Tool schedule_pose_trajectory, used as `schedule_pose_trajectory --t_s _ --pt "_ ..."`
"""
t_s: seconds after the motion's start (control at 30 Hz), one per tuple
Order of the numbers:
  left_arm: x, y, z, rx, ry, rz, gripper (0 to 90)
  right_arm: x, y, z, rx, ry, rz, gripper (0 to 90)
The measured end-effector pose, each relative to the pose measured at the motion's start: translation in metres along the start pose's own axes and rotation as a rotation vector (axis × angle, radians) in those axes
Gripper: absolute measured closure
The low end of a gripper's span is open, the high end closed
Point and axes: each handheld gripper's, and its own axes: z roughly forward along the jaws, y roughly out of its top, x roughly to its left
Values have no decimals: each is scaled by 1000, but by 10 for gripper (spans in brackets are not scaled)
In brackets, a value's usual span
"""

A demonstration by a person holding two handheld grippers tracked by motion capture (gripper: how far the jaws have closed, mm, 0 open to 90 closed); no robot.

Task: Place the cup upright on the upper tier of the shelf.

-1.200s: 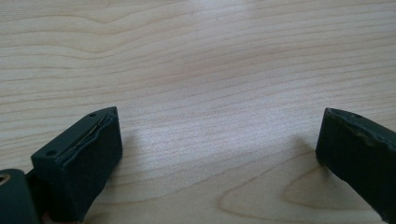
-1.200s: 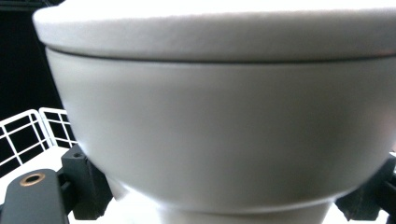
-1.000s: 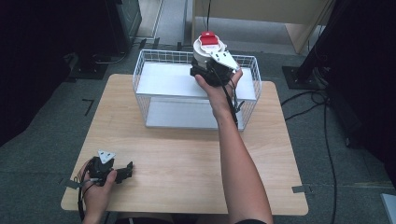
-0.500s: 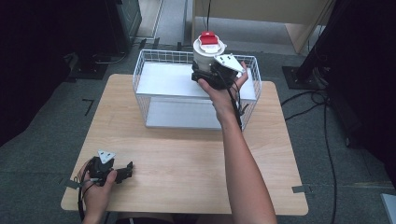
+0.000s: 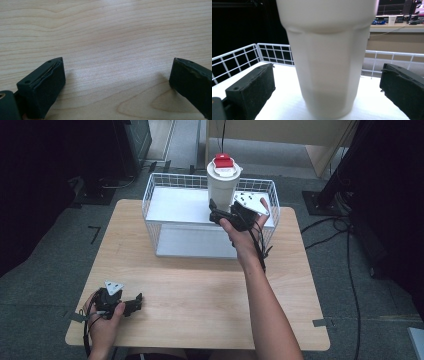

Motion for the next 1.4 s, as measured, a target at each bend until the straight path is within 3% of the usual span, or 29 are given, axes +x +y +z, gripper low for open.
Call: schedule_pose_trajectory --t_s 0.17,0.6,0.77,1.4 --pt "0 0 0 -1 0 -2 9 -2 -6 -11 11 -1 -5 0" --pt "0 0 0 -2 1 -1 8 -19 -26 -59 1 -9 -43 0" --pt "0 0 0 -1 0 -1 9 -25 -36 -75 4 -16 -36 0" --pt "0 0 0 -2 0 -3 9 -69 -81 -126 46 -101 -23 0"
